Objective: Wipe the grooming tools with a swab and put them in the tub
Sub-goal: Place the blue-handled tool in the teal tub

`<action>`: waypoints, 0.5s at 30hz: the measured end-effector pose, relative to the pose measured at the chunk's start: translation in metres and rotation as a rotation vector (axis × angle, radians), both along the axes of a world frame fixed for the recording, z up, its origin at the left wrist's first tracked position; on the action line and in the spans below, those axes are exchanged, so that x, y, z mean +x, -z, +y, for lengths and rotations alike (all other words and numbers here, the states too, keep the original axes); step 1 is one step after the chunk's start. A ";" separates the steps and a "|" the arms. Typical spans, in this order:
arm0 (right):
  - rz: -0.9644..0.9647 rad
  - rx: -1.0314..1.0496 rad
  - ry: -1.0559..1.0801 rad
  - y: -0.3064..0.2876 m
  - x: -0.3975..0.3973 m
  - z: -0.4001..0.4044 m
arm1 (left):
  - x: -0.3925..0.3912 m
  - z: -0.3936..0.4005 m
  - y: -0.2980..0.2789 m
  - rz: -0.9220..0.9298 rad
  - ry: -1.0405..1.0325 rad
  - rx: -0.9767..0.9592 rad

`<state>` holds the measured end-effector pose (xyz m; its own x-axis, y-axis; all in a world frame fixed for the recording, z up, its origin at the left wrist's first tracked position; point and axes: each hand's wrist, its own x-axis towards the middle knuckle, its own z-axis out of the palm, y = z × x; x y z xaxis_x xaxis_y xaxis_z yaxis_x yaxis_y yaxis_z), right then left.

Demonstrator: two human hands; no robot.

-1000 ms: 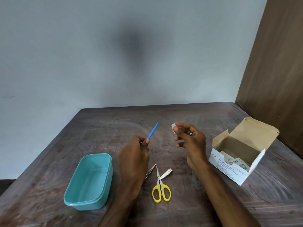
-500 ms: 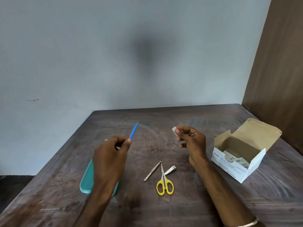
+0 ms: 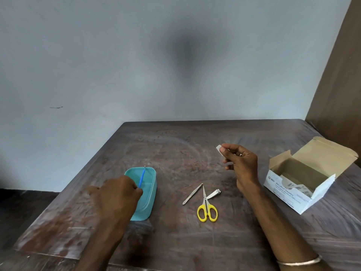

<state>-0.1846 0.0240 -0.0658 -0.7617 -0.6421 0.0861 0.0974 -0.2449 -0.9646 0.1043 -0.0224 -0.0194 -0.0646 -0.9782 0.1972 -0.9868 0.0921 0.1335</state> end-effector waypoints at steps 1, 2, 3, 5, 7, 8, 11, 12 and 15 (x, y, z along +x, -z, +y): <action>-0.003 -0.003 -0.002 0.000 0.000 0.000 | -0.001 -0.002 0.002 -0.004 -0.001 0.027; -0.003 -0.002 -0.003 0.000 -0.001 0.000 | -0.002 -0.004 0.004 0.002 -0.001 0.057; -0.004 0.000 -0.002 0.001 -0.001 0.000 | -0.003 -0.005 0.005 0.008 0.001 0.084; -0.006 0.002 0.001 0.001 -0.002 0.000 | -0.004 -0.005 0.006 -0.023 0.006 0.125; -0.003 0.006 0.004 0.001 -0.002 0.000 | -0.004 -0.005 0.005 -0.066 0.015 0.153; -0.002 0.007 0.002 0.001 -0.002 -0.001 | -0.004 -0.004 0.003 -0.085 0.019 0.161; 0.005 0.006 -0.002 0.001 -0.002 -0.001 | -0.008 -0.005 -0.001 -0.128 0.044 0.183; 0.008 0.007 -0.003 0.001 -0.002 -0.001 | -0.009 -0.006 -0.002 -0.141 0.061 0.192; 0.009 0.003 -0.007 0.001 -0.002 0.000 | -0.011 -0.009 0.002 -0.175 0.117 0.200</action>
